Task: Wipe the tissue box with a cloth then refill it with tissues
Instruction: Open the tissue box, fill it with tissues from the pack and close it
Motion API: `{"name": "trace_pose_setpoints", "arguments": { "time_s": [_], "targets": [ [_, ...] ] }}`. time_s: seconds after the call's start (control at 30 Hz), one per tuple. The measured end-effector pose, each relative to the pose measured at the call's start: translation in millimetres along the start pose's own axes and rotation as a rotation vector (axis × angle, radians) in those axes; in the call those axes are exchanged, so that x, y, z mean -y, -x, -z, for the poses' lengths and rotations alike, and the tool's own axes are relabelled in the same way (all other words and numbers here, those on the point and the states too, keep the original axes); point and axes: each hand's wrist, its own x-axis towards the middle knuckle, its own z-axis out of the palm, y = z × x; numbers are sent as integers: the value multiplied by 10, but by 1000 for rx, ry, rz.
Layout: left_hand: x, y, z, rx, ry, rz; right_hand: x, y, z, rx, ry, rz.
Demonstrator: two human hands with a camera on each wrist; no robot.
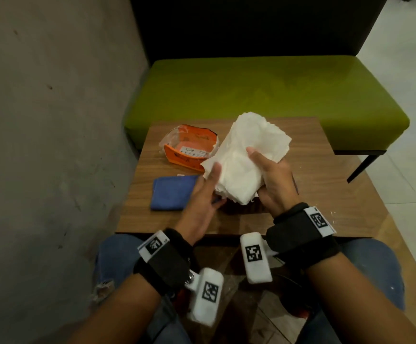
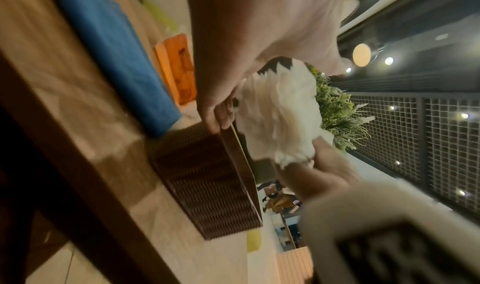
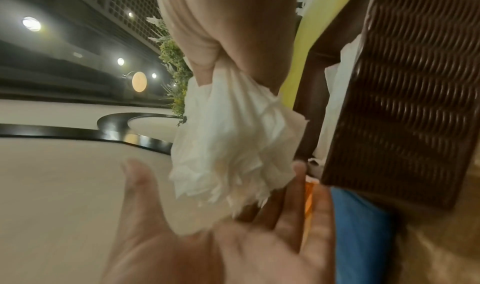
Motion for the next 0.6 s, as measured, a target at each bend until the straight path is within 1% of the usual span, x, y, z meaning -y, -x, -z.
{"name": "trace_pose_setpoints", "arguments": {
  "time_s": [0.07,0.13,0.3,0.4,0.47,0.53,0.6],
  "targets": [
    [104,15,-62,-3,32,-29,-51,21,-47,-12,-45,14],
    [116,7,-125,-37,31,-66,-92,55,-82,12,-69,8],
    [-12,-124,-106,-189,154,-74,-115,146,-111,55,-70,-60],
    [-73,-199,-12,-256,132,-77,-68,136,-58,89,-49,-80],
    [-112,-250,57,-281,52,-94,-5,102,-7,96,30,-92],
    [-174,-289,133,-267,-34,-126,108,52,59,100,151,-124],
    [-245,-337,228,-238,-93,-155,251,10,109,182,264,-159]
  ]
}}
